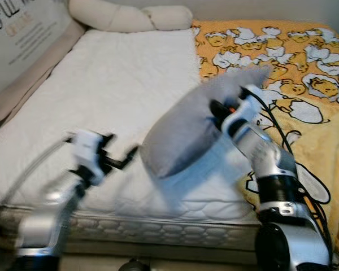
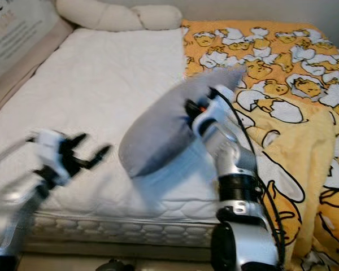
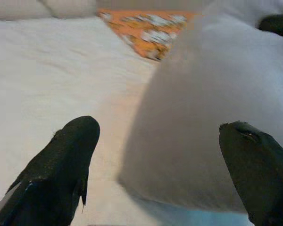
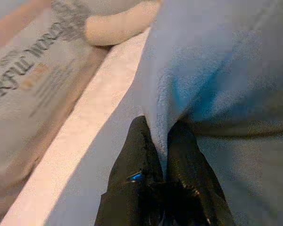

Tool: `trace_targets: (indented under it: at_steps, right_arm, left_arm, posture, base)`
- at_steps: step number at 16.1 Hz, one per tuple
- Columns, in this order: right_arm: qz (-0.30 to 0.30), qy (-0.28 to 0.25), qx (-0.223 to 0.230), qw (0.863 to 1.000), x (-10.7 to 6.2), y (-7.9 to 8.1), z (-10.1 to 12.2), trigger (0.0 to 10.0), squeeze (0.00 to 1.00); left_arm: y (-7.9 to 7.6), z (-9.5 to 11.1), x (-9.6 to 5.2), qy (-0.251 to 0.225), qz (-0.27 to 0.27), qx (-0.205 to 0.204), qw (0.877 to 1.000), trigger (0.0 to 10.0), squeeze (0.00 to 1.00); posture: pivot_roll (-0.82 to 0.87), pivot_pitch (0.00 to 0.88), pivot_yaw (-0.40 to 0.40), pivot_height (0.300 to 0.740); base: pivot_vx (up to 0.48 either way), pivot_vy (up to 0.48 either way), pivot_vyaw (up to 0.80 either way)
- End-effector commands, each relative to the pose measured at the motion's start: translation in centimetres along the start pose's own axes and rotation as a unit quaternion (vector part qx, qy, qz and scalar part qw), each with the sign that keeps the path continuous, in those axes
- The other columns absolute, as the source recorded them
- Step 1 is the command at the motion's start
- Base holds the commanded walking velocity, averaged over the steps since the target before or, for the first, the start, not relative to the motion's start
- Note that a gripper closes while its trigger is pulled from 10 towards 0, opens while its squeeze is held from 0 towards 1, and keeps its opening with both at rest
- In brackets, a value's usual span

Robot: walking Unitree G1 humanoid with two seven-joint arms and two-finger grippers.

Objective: Clean up the room

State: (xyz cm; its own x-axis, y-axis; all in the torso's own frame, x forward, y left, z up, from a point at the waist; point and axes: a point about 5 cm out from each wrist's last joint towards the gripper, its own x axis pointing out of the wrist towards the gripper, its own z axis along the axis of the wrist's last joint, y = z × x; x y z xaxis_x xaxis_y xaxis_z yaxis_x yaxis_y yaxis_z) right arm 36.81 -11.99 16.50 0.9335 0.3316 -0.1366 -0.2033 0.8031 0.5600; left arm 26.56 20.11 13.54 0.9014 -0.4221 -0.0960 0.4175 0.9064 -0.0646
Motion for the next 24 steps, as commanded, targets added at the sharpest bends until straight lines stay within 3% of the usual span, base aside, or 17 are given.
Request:
trace_targets:
  at_steps: [1,5,8,11,13,17,19,24]
  right_arm:
    - [0.049,-0.021,-0.007,0.999,0.3,2.5,1.5,0.0,0.00]
    - [0.110,-0.015,0.014,0.994,0.6,5.8,1.9,0.0,0.00]
    - [0.142,0.015,0.092,0.985,-0.3,6.1,2.1,0.0,0.00]
    - [0.079,0.039,0.240,0.967,-1.3,0.8,1.8,0.0,0.00]
    - [0.031,0.069,0.264,0.961,-2.1,-2.3,0.0,0.0,0.00]
    - [-0.014,0.140,0.181,0.973,-3.5,-5.6,-3.1,0.0,0.00]
    - [-0.061,0.188,0.092,0.976,-4.4,-8.4,-5.4,0.0,0.00]
    - [-0.133,0.210,0.004,0.969,-6.7,-12.4,-6.8,0.0,0.00]
  left_arm:
    - [1.3,1.4,-0.7,-0.025,0.025,-0.002,0.999,10.0,1.00]
    - [4.0,2.9,-2.1,-0.041,0.076,0.008,0.996,10.0,1.00]
    - [4.4,3.4,-2.2,-0.050,0.084,0.003,0.995,10.0,1.00]
    - [3.8,3.1,-1.6,-0.046,0.063,-0.005,0.997,10.0,1.00]
    - [3.6,3.0,-1.1,-0.045,0.058,-0.007,0.997,10.0,1.00]
    - [2.8,2.7,0.4,-0.042,0.033,-0.014,0.998,10.0,1.00]
    - [1.9,1.4,2.1,-0.025,0.015,-0.027,0.999,10.0,1.00]
    - [0.9,-1.2,7.1,0.020,-0.002,-0.046,0.999,10.0,1.00]
  posture:
    - [0.10,0.000,0.012,0.740]
    - [0.11,0.000,0.013,0.740]
    - [0.11,0.000,0.011,0.740]
    - [0.09,0.000,0.027,0.740]
    - [0.08,0.000,0.036,0.740]
    - [0.07,0.000,0.038,0.740]
    - [0.07,0.000,0.033,0.740]
    - [0.02,0.000,0.047,0.740]
  base:
    - [0.000,0.000,0.00]
    - [0.000,0.000,0.00]
    - [0.000,0.000,0.00]
    - [0.000,0.000,0.00]
    - [0.000,0.000,0.00]
    - [0.000,0.000,0.00]
    - [0.000,0.000,0.00]
    - [0.000,0.000,0.00]
